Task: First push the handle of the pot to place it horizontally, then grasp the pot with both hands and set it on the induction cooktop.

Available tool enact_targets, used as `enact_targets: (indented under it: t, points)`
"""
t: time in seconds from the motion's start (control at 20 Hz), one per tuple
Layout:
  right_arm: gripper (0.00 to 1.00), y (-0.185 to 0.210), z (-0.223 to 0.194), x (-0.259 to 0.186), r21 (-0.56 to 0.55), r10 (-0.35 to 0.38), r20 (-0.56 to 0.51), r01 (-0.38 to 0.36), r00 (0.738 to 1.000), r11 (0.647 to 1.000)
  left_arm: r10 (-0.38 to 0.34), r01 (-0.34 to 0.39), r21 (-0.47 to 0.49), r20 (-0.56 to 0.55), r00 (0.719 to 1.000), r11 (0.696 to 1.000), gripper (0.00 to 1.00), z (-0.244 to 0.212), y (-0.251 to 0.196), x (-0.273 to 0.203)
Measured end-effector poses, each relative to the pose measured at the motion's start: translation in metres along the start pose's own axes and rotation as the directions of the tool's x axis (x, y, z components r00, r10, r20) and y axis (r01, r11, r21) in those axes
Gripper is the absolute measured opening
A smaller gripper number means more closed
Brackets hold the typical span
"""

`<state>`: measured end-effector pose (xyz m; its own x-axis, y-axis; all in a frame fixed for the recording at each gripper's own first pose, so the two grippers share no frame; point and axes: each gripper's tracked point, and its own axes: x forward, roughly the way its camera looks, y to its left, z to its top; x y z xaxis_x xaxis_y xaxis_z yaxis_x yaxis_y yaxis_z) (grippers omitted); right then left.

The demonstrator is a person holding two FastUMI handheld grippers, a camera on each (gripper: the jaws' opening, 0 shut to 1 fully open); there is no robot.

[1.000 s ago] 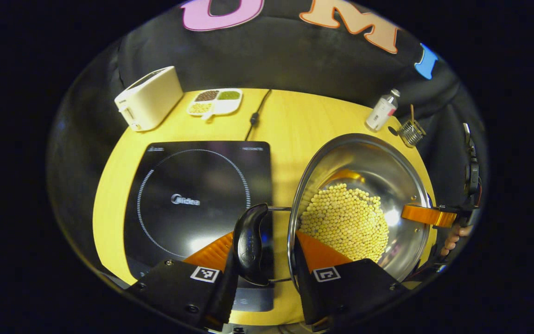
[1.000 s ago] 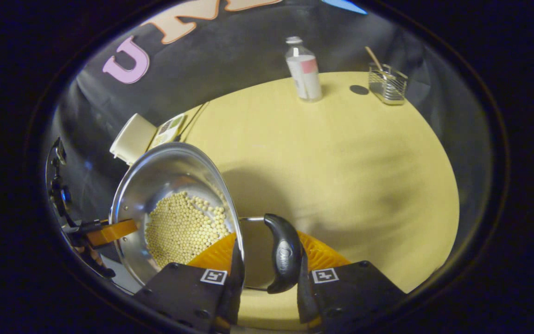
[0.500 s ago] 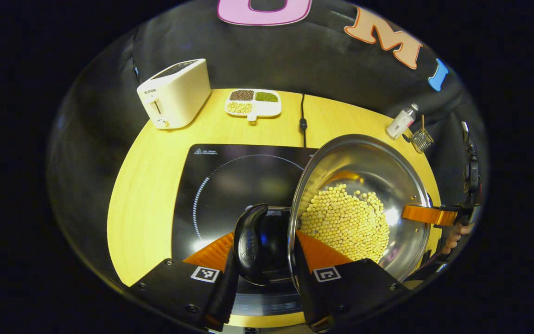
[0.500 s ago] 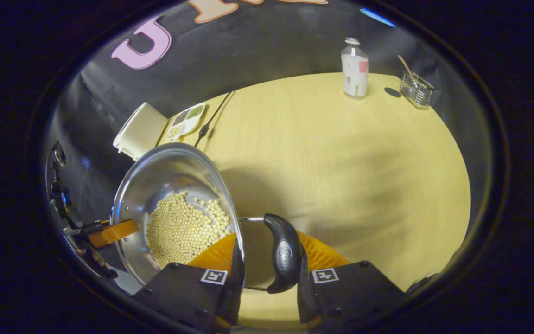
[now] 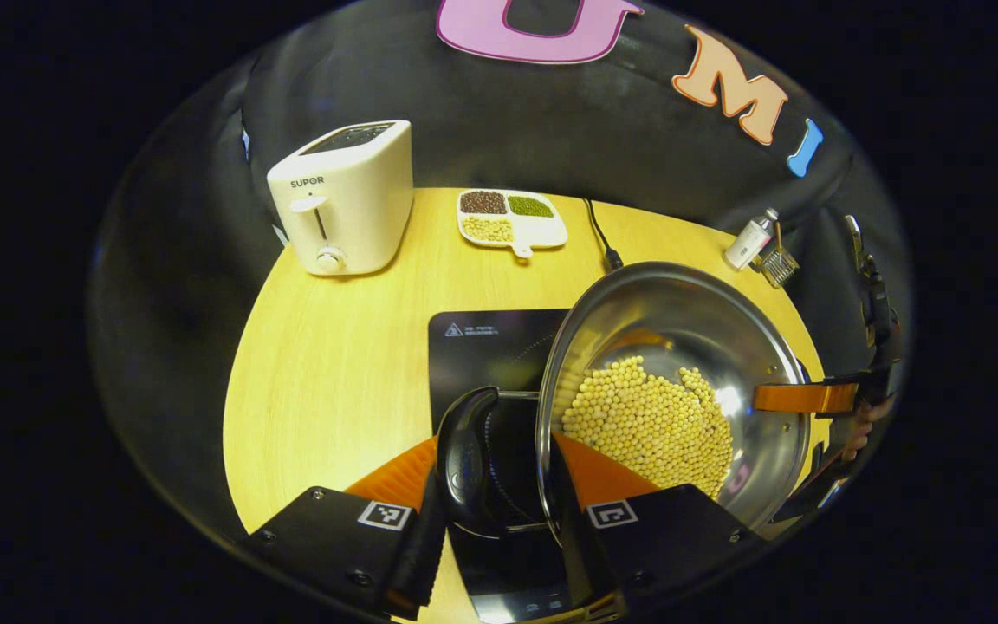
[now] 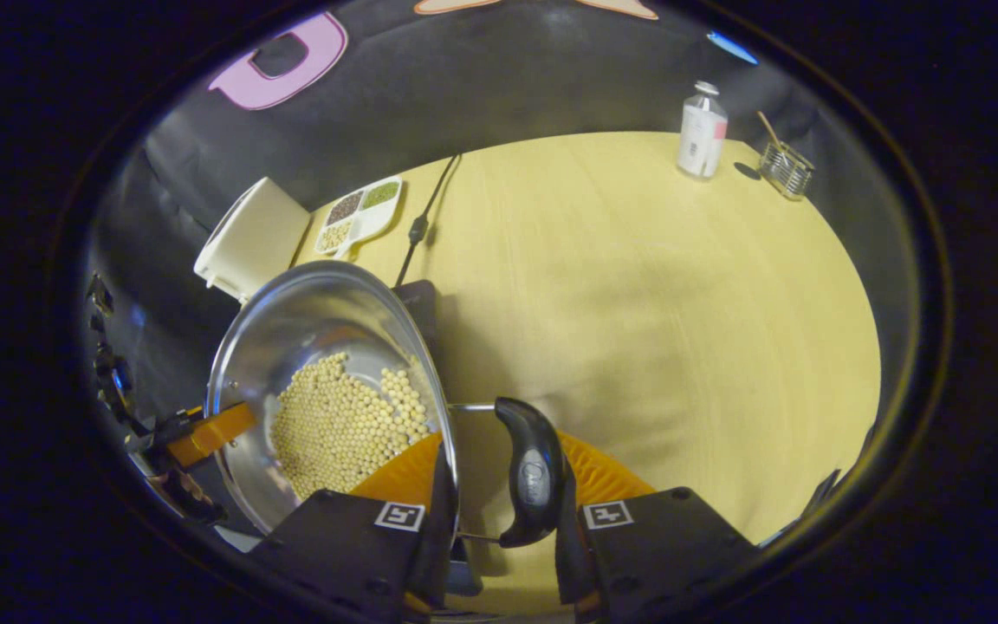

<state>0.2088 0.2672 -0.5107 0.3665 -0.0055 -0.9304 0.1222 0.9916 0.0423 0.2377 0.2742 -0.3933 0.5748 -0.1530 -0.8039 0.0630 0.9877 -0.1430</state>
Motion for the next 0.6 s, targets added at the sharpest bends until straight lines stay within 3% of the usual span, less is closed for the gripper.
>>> enact_targets:
  t: [0.05,0.2,0.25,0.35,0.55,0.6]
  points:
    - [0.52,0.006,0.000,0.001,0.003,-0.003,-0.007,0.003,1.000,1.000,0.007,-0.007,0.000,0.013,1.000,1.000,0.60,0.002,0.007,0.000]
    - [0.47,0.026,-0.004,0.004,-0.001,-0.002,-0.008,0.002,1.000,1.000,0.025,-0.026,0.028,0.035,0.999,0.999,0.63,0.005,0.024,-0.002]
    - [0.51,0.030,-0.003,0.005,-0.003,0.000,-0.004,0.000,1.000,1.000,0.026,-0.027,0.030,0.042,0.999,0.999,0.63,0.006,0.025,-0.003]
    - [0.48,0.032,-0.004,0.006,-0.001,0.002,-0.009,-0.002,1.000,1.000,0.026,-0.027,0.034,0.039,0.999,0.999,0.62,0.003,0.024,-0.004]
    - [0.51,0.033,-0.004,0.006,0.003,0.003,-0.026,-0.003,1.000,1.000,0.032,-0.033,0.019,0.049,0.998,0.999,0.66,0.002,0.027,-0.001]
    - [0.53,0.033,-0.006,0.008,-0.004,0.005,-0.026,-0.005,1.000,1.000,0.047,-0.047,0.024,-0.004,0.999,0.999,0.67,-0.010,0.029,0.002]
